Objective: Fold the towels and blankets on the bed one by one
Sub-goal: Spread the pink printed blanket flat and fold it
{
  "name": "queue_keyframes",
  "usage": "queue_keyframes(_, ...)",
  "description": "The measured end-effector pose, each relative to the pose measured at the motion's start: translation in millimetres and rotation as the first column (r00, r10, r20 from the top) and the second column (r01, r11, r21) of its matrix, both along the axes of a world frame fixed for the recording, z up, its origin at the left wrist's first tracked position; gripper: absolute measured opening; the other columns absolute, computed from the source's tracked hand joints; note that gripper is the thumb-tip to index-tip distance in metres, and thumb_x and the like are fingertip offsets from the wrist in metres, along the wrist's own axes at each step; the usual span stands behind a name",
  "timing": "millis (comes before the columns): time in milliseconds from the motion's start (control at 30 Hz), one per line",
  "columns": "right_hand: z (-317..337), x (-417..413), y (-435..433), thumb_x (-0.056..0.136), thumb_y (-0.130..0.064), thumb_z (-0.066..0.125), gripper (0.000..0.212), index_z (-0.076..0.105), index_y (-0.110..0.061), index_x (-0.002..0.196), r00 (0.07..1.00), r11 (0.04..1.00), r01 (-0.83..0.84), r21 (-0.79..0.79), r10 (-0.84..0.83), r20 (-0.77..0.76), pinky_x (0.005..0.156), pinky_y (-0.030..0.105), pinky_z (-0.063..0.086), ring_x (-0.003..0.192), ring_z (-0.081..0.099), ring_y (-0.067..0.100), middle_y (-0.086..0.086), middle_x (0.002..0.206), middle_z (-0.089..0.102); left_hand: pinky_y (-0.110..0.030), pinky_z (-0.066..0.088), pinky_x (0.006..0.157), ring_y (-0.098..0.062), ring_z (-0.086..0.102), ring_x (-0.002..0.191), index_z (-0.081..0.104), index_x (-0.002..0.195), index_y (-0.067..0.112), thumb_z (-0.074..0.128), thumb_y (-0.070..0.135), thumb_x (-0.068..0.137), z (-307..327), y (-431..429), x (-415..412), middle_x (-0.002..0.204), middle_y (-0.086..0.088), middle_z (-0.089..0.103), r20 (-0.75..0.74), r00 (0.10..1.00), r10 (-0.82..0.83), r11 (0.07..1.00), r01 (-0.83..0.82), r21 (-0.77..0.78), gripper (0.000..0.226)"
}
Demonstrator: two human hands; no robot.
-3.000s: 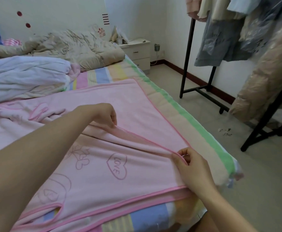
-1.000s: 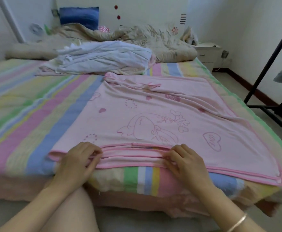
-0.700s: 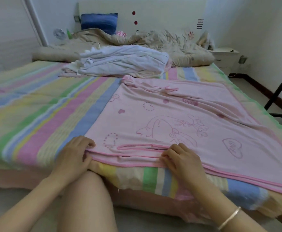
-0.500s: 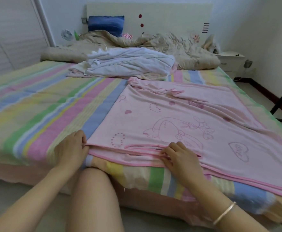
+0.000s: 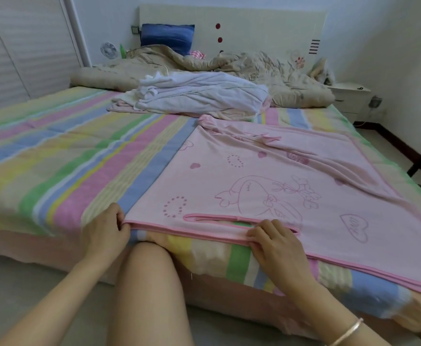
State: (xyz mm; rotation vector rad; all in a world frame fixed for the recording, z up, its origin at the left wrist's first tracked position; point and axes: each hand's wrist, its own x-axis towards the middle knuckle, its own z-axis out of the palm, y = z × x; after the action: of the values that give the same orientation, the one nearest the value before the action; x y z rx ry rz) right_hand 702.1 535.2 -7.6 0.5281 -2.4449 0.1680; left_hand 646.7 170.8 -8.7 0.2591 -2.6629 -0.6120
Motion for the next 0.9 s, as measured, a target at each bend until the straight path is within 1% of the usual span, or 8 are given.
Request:
queue_keyframes(100,-1.7,5.8,17.1,0.084,-0.031,0.062,0.019,0.065,-0.017,0.097,0.999,0.999,0.038,0.0,-0.038,0.031,0.069,0.033,0.048,0.09,0.054,0.021,-0.002,0.099,0.059,-0.044,0.046,0.071,-0.036,0.059,0.086,0.055,0.094,0.014,0.062,0.009,0.074,-7.3,1.8,7.1,0.094,-0.007,0.062,-0.141,0.987,-0.083,0.996,0.076,-0.051,0.022)
queue_keyframes(200,-4.4,19.1,46.2,0.085,-0.034,0.055,0.028,0.064,-0.017,0.106,0.994,0.994,0.104,0.015,-0.105,0.025,0.074,0.035,0.051,0.1,0.055,0.023,0.001,0.111,0.06,-0.042,0.041,0.088,-0.028,0.052,0.103,0.057,0.109,0.014,0.052,0.01,0.063,-4.4,30.7,20.7,0.114,-0.003,0.057,-0.257,0.931,-0.258,0.962,0.222,-0.16,0.046)
queue_keyframes(367,-7.5,49.8,105.3,0.07,-0.005,0.072,0.038,0.06,-0.012,0.105,0.961,0.959,0.277,0.054,-0.275,-0.033,0.071,0.039,0.049,0.096,0.054,0.029,0.009,0.11,0.06,-0.023,0.038,0.083,-0.012,0.053,0.094,0.06,0.098,0.023,0.063,0.012,0.074,6.1,140.7,38.7,0.1,0.009,0.056,-0.241,0.742,-0.626,0.78,0.596,-0.191,0.027)
queue_keyframes(433,-10.0,62.9,132.8,0.07,-0.008,0.063,0.037,0.055,-0.013,0.105,0.931,0.928,0.366,0.076,-0.365,-0.027,0.069,0.04,0.046,0.094,0.054,0.031,0.009,0.108,0.058,-0.024,0.043,0.081,-0.01,0.054,0.092,0.06,0.098,0.024,0.069,0.015,0.076,6.9,184.3,43.5,0.098,0.009,0.057,-0.199,0.632,-0.749,0.662,0.715,-0.223,0.025)
queue_keyframes(600,-11.3,91.3,189.7,0.058,0.003,0.083,0.038,0.069,-0.009,0.09,0.842,0.846,0.527,0.079,-0.533,0.082,0.05,0.039,0.046,0.075,0.056,0.031,0.007,0.087,0.061,-0.033,0.049,0.072,-0.018,0.059,0.086,0.063,0.092,0.022,0.072,0.018,0.069,9.5,258.0,37.1,0.094,0.005,0.061,-0.099,0.473,-0.875,0.477,0.813,-0.334,0.025)
queue_keyframes(700,-7.3,102.6,198.8,0.07,-0.002,0.079,0.025,0.072,-0.017,0.089,0.859,0.871,0.491,-0.01,-0.483,0.17,0.049,0.031,0.044,0.075,0.058,0.022,-0.002,0.084,0.061,-0.032,0.049,0.06,-0.018,0.059,0.075,0.063,0.086,0.021,0.07,0.014,0.066,8.4,276.4,30.6,0.083,0.005,0.062,-0.011,0.441,-0.897,0.412,0.829,-0.379,0.022)
queue_keyframes(800,-1.4,103.7,203.9,0.083,-0.013,0.069,0.02,0.072,-0.029,0.094,0.854,0.847,0.486,-0.216,-0.407,0.324,0.061,0.03,0.048,0.08,0.057,0.012,-0.014,0.084,0.06,-0.025,0.041,0.051,-0.016,0.057,0.069,0.059,0.083,0.022,0.063,0.016,0.064,14.1,281.4,27.1,0.078,0.007,0.06,0.075,0.436,-0.897,0.382,0.848,-0.366,0.02)
queue_keyframes(900,5.6,102.5,219.6,0.086,-0.02,0.063,0.011,0.067,-0.029,0.091,0.778,0.636,0.628,-0.449,-0.501,0.379,0.067,0.03,0.047,0.074,0.059,0.009,-0.012,0.086,0.065,-0.027,0.032,0.055,-0.014,0.05,0.072,0.052,0.085,0.027,0.055,0.024,0.067,23.5,285.6,21.2,0.079,0.01,0.053,0.187,0.377,-0.907,0.297,0.888,-0.35,0.019)
